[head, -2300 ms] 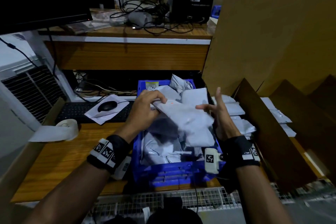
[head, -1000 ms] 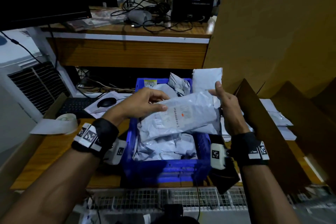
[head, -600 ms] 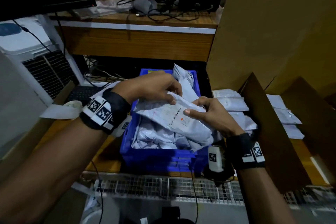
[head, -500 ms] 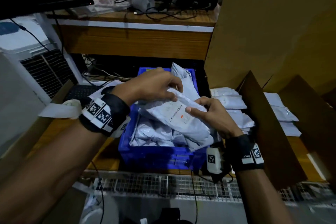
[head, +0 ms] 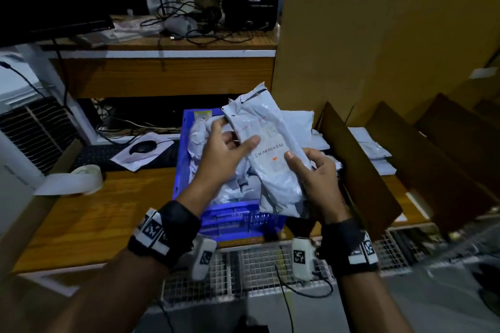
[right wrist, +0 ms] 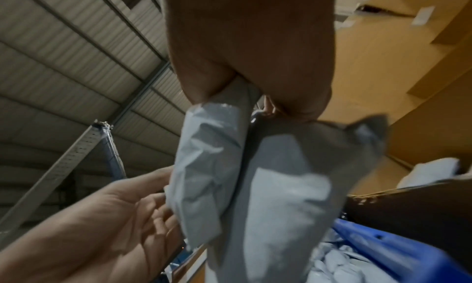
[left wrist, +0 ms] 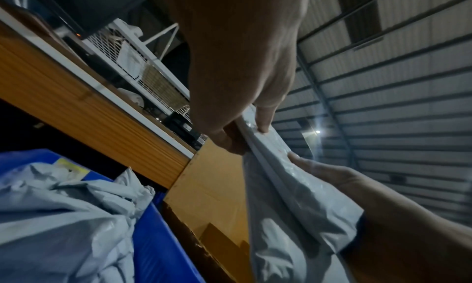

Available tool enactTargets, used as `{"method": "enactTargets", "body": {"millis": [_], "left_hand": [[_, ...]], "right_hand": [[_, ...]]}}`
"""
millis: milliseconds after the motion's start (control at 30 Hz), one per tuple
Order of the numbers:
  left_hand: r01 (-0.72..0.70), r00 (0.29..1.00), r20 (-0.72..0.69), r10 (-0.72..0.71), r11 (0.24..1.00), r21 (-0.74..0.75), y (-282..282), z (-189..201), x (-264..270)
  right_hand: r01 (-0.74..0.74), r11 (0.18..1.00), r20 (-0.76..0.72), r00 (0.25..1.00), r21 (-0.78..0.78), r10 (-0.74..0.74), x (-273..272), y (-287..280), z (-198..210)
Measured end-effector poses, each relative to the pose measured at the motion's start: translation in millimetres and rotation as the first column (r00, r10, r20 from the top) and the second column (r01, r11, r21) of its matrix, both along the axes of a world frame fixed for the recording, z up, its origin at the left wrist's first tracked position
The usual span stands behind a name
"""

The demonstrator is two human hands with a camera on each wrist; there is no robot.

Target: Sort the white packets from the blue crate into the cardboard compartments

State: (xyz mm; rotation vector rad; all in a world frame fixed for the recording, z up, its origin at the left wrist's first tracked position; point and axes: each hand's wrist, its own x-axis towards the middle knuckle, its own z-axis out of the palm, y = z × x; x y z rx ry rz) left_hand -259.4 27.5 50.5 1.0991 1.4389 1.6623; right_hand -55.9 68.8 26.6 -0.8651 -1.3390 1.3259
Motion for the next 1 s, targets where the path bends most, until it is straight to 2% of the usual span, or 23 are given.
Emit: {"method": "enactTargets", "body": {"millis": [133,200,300,533,667,767,900,1000], "left_hand": [[0.073,0.996,0.044,-0.073,0.997,0.003,-27.8,-13.6,34.4],[0.103,0.987,0.124,-0.103,0.995,0.009,-35.6,-16.5,47.2],[0.127,0.980,0.154,-0.125,0.992,-0.004,-42.0,-19.2,67.0],[0.174,0.985,-0.007,-0.175,0.983,-0.063,-42.4,-35.5,134.4],[0.195,0.972,-0.106,-0.208,0.973,-0.122,-24.3,-50.1,182.7],[0.142,0.972,-0.166,-0.164,0.981,-0.135,2.7,-55.0,217.4],[0.082,0.983,-0.147,-0.110,0.979,-0.186,41.3,-59.7,264.8],[0.034,0.981,-0.182,-0.070,0.981,-0.191,66.8,-65.2,298.9]], "right_hand": [[0.046,0.998,0.099,0.994,0.045,-0.051,24.1,-34.6,-8.4],[0.074,0.997,0.140,0.987,0.036,-0.079,47.5,-46.6,-9.5],[0.144,0.988,0.184,0.971,0.063,-0.153,93.5,-59.0,-9.0],[0.237,0.966,0.270,0.928,0.103,-0.256,204.6,-68.0,-10.7],[0.287,0.955,0.264,0.918,0.071,-0.295,270.1,-51.0,-28.3],[0.332,0.943,0.226,0.918,0.006,-0.325,320.3,-29.0,-36.7],[0.368,0.930,0.272,0.894,0.008,-0.356,387.0,10.1,-34.3],[0.372,0.928,0.305,0.881,0.024,-0.362,427.7,41.2,-28.1]]}}
